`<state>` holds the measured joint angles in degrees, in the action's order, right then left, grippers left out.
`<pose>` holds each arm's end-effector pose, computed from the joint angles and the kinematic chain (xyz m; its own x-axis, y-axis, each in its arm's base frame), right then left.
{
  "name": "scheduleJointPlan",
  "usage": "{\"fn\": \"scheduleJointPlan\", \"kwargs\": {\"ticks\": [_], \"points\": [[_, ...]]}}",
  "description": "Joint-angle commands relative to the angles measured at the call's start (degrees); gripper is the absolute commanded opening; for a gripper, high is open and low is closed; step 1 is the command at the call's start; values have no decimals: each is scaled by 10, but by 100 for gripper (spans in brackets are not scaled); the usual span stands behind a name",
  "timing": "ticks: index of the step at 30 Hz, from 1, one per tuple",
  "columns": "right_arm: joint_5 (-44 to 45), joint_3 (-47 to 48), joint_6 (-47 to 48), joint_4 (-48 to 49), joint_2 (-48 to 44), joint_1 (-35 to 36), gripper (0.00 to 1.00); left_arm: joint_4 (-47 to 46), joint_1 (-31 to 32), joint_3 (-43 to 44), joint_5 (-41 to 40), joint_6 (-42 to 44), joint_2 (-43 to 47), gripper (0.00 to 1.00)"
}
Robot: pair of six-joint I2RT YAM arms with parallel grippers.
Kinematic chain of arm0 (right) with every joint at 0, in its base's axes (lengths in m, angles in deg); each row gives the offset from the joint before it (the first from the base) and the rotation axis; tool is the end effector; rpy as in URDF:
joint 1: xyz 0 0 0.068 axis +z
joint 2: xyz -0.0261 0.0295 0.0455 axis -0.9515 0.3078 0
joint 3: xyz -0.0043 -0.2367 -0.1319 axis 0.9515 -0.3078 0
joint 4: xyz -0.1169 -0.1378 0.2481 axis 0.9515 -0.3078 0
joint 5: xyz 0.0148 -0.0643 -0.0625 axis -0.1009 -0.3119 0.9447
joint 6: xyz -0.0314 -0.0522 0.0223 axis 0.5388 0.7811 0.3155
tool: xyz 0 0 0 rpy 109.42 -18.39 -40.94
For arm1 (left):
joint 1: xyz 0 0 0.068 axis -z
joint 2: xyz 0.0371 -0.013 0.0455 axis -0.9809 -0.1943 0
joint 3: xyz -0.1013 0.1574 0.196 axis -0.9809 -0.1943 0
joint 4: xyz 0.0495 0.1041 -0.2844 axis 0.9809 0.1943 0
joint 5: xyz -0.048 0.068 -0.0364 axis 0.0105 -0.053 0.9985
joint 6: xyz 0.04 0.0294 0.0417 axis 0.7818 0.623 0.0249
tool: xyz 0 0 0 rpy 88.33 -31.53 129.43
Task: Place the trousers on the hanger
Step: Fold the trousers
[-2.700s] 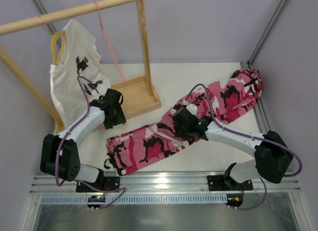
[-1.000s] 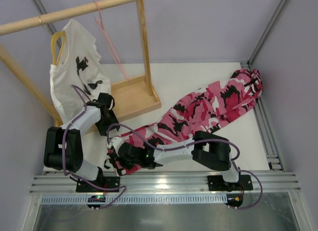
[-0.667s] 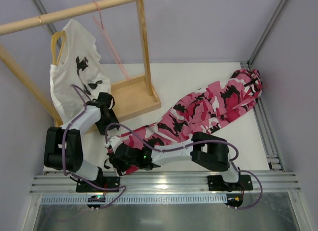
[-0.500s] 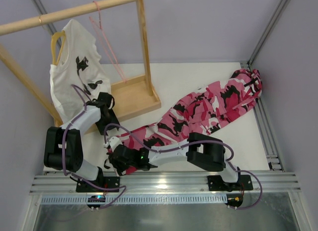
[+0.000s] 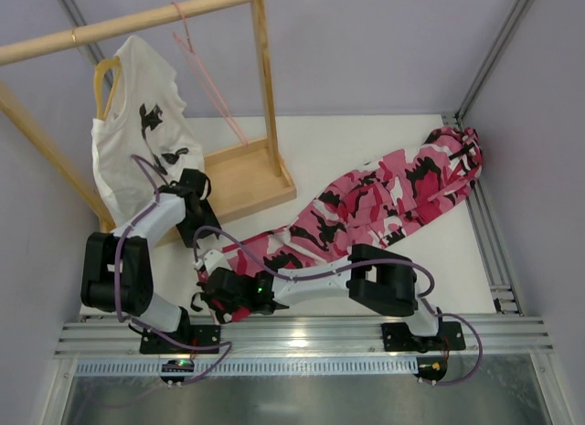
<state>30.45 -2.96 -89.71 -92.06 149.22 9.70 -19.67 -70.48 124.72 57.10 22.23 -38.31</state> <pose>0.0838 0.4906 0.1141 -0.4790 -0.5070 -0.7165 -0.8058 0.5777 0.1299 0.3082 -0.0401 0.1439 -0.8267 -0.5120 -0.2335 -0.5112 0.8567 -0.0685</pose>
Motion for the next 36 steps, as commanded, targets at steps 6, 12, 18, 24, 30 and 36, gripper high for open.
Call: {"fn": "scheduleJointPlan", "kwargs": {"ticks": [6, 12, 18, 24, 30, 36], "points": [[-11, -9, -47, -44, -67, 16, 4, -23, -4, 19, 11, -8, -20, 59], [-30, -6, -74, -39, -74, 23, 4, -16, -4, 29, 3, -5, -16, 59], [-45, -28, -129, -7, -53, 22, 4, -12, -4, 25, 2, 0, -14, 59], [5, -83, -133, 21, -121, 27, 32, -5, 17, 14, -2, 1, 14, 59], [66, -143, -170, -65, -259, -5, 48, 10, 71, -1, -34, -24, 71, 59], [103, -230, -252, -134, -392, -64, 49, 25, 94, -20, -44, -44, 120, 58]]}}
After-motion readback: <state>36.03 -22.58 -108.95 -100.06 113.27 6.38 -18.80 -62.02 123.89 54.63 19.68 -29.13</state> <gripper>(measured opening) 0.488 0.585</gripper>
